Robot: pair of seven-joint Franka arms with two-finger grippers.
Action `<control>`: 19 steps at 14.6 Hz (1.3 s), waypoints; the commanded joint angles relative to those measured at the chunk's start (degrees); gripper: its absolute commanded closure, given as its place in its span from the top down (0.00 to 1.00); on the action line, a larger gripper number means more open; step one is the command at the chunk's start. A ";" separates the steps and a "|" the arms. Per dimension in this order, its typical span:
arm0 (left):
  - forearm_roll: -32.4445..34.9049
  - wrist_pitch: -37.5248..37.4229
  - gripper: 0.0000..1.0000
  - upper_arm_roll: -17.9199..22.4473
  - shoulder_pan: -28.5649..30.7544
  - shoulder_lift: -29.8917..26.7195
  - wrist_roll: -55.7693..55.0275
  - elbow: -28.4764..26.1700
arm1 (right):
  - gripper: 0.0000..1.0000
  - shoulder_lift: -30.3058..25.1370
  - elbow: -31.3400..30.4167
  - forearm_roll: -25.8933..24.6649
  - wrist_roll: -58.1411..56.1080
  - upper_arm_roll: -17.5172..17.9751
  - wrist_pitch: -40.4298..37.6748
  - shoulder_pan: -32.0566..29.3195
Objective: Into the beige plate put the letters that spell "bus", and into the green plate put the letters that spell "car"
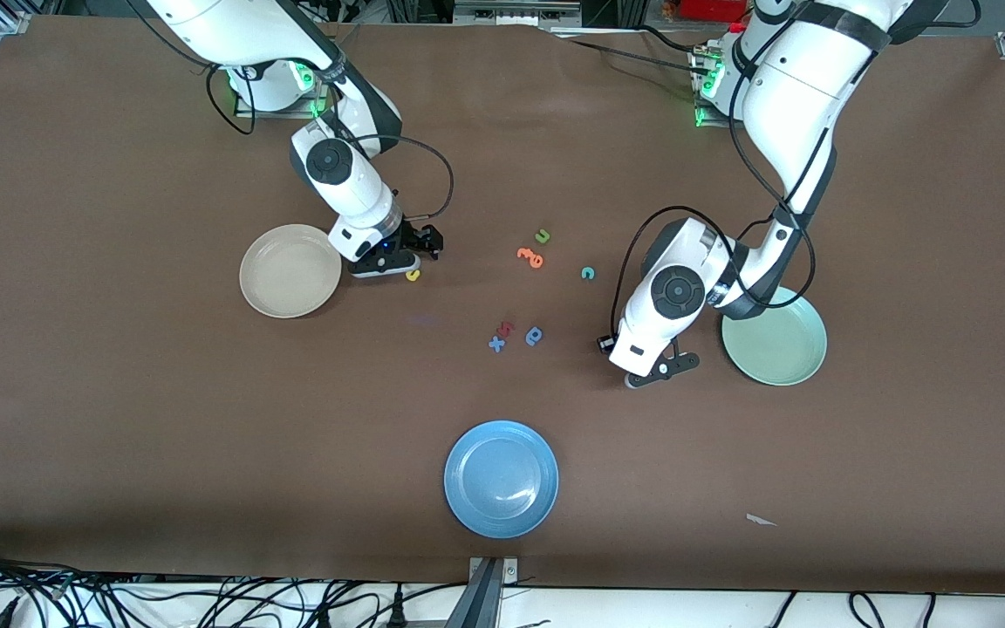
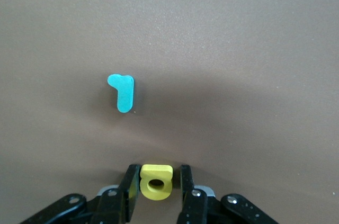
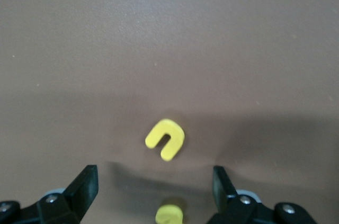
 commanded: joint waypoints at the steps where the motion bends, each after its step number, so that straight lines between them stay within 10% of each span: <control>1: 1.99 0.32 0.28 0.18 0.49 -1.04 -0.73 -2.38 | 0.93 1.52 2.04 -2.26 0.97 -2.16 0.80 2.26; 7: 1.99 -3.35 0.18 0.18 2.15 -3.05 3.74 -1.42 | 0.93 2.66 4.23 -7.79 0.53 -6.46 0.54 2.62; 19: 8.84 -20.16 0.20 0.62 16.48 -9.04 46.88 -1.41 | 0.85 3.45 4.86 -8.33 6.41 -8.58 0.36 7.02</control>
